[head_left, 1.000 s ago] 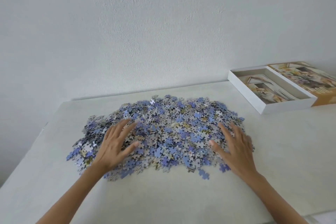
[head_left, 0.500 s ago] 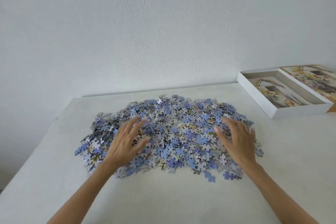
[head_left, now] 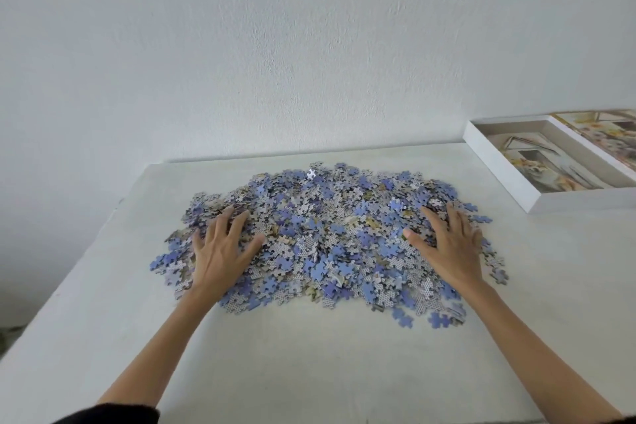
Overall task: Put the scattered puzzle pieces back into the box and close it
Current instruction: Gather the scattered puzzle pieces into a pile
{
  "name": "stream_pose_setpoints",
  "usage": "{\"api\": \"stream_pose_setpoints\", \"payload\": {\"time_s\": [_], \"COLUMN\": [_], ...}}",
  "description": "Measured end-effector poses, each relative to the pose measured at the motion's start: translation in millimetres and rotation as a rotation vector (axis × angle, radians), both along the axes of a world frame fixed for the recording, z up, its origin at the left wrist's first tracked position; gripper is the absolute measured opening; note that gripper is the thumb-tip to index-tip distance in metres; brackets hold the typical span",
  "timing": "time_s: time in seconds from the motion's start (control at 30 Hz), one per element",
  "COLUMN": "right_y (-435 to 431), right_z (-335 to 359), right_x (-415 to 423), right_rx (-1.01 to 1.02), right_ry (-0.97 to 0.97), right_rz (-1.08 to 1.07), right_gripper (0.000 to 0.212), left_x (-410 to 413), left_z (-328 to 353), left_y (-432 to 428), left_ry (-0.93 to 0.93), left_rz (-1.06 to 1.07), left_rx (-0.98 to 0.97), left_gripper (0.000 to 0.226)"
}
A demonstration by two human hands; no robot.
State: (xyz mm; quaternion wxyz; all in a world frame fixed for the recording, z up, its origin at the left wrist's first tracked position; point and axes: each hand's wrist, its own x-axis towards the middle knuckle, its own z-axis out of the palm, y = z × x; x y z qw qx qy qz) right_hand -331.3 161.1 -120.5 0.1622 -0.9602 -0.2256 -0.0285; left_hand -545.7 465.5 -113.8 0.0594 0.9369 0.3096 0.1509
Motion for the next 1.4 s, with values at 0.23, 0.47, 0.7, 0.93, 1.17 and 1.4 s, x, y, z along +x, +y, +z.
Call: {"api": "stream_pose_setpoints", "payload": {"time_s": [0.23,0.47,0.7,0.93,1.17,1.4], "right_y": [-1.8,-13.1,7.5,16.4,24.9,34.6], "right_z": [5.5,27.3,10.4,18.0,34.8,30.8], "right_x": [3.7,44.2,49.8,49.4,83.5,93.8], "right_rx": [0.195,0.418,0.349,0.550,0.633,0.545], "right_ry": [-0.040,0.013,0.101,0.025,0.278,0.372], "right_rz": [0.033,0.060,0.055,0.045,0.089,0.197], "right_gripper": [0.081,0.076,0.069,0.035,0.037,0.041], "left_x": [8.0,-21.1,-19.2,-12.9,-6.6,17.5], "left_z": [4.1,14.9,2.9,5.3,7.4,11.8], "left_y": [-12.4,40.4,43.5,39.1,90.5,96.9], "left_ry": [-0.126,-0.234,-0.261,-0.477,-0.448,-0.391], "left_rz": [-0.162,0.166,0.154,0.105,0.294,0.110], "left_rx": [-0.070,-0.176,-0.331,-0.394,-0.490,-0.638], "left_gripper": [0.081,0.084,0.089,0.062,0.054,0.058]}}
